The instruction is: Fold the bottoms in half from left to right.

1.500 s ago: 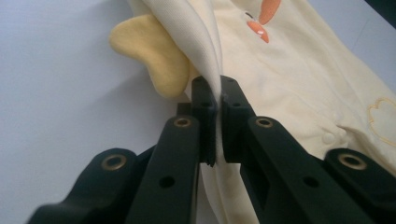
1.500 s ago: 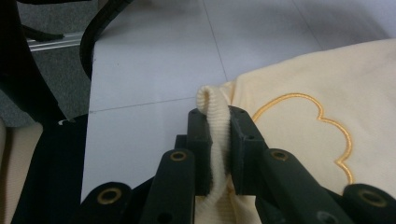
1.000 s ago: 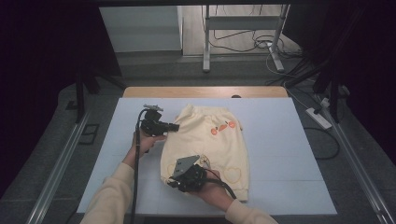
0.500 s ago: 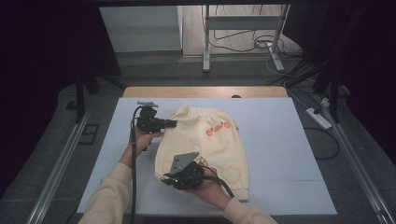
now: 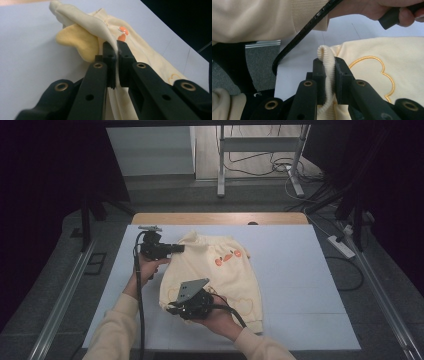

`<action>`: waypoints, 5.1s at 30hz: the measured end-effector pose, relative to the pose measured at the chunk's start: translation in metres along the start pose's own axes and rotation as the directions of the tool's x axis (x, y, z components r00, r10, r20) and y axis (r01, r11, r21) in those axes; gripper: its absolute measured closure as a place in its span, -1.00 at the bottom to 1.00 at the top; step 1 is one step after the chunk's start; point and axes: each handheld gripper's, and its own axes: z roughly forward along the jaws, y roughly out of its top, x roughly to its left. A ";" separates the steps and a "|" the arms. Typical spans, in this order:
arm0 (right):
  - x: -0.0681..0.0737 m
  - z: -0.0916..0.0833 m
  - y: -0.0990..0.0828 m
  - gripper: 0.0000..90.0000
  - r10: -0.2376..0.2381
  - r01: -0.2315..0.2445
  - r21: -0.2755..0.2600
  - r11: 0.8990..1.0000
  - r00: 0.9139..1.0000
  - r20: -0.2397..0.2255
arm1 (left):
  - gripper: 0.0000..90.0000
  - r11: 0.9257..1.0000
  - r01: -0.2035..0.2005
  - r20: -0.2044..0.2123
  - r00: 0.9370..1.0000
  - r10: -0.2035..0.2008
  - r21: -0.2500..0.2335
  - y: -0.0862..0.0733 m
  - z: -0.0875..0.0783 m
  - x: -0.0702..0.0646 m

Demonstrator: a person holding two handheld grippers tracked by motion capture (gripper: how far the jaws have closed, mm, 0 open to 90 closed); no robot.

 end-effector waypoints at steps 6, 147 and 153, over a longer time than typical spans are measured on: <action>-0.001 0.006 -0.006 0.79 0.011 -0.011 0.019 1.000 1.000 -0.005 | 0.92 1.000 0.012 -0.005 1.000 -0.012 0.005 -0.003 0.001 0.004; 0.010 -0.107 -0.094 0.82 0.201 -0.198 -0.038 0.980 0.968 0.152 | 0.91 0.992 -0.106 0.078 0.992 0.101 0.061 0.018 0.089 -0.064; 0.011 -0.109 -0.096 0.82 0.205 -0.201 -0.039 0.979 0.967 0.153 | 0.91 0.991 -0.111 0.080 0.991 0.105 0.071 0.019 0.096 -0.068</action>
